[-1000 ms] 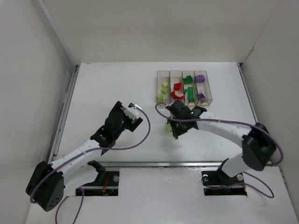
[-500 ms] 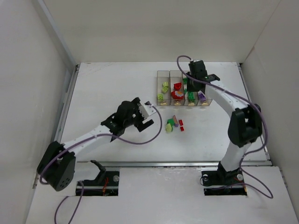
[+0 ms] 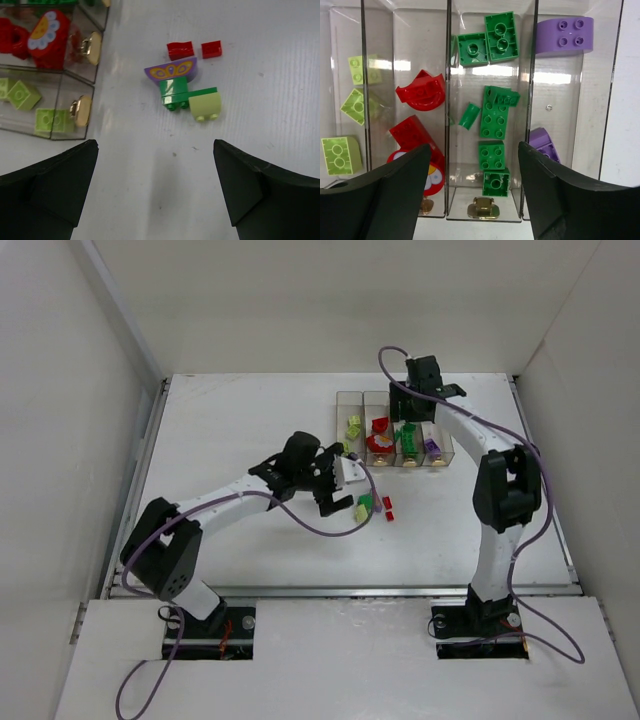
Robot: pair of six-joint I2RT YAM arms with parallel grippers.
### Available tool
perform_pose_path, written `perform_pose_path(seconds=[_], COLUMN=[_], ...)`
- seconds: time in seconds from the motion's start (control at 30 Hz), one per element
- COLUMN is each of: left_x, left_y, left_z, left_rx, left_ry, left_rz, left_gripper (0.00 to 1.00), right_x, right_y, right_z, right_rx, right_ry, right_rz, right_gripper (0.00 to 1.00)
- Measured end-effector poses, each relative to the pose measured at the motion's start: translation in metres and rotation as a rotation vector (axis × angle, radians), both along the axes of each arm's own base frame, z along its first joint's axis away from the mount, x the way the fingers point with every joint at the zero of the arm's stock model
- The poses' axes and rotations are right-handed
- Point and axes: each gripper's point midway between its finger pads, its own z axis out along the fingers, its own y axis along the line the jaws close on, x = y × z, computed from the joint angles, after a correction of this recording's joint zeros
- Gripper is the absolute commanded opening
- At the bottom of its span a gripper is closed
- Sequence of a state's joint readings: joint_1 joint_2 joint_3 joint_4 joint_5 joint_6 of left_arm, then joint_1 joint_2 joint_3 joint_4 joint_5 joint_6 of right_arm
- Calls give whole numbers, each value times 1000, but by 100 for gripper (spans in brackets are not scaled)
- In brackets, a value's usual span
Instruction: Sort the legos into containers by color
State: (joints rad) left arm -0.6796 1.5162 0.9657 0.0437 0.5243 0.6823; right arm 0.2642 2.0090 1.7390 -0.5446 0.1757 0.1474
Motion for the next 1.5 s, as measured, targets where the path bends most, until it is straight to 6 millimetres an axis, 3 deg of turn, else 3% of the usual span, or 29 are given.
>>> perform_pose_path(seconds=[0.2, 0.43, 0.57, 0.8, 0.87, 1.2, 1.3, 1.5], left_x=[-23, -41, -42, -32, -33, -27, -29, -29], left_y=[-21, -42, -51, -47, -46, -55, -56, -59], left_z=[-27, -34, -45, -82, -87, -79, -79, -77], left_rx=[32, 17, 24, 88, 97, 73, 69, 56], left_ry=[85, 150, 171, 202, 211, 205, 209, 212], left_rz=[-92, -81, -43, 20, 21, 19, 12, 9], left_gripper=[100, 98, 80, 49, 45, 48, 40, 12], right_x=[-20, -58, -69, -91, -94, -95, -95, -97], right_y=[2, 1, 2, -1, -2, -3, -3, -3], right_z=[7, 39, 38, 0, -3, 12, 11, 7], right_rx=[26, 82, 96, 78, 73, 76, 76, 73], right_ry=[6, -63, -71, 22, 27, -10, -9, 0], right_rz=[30, 51, 60, 57, 55, 57, 57, 57], right_gripper=[76, 76, 76, 76, 76, 76, 76, 76])
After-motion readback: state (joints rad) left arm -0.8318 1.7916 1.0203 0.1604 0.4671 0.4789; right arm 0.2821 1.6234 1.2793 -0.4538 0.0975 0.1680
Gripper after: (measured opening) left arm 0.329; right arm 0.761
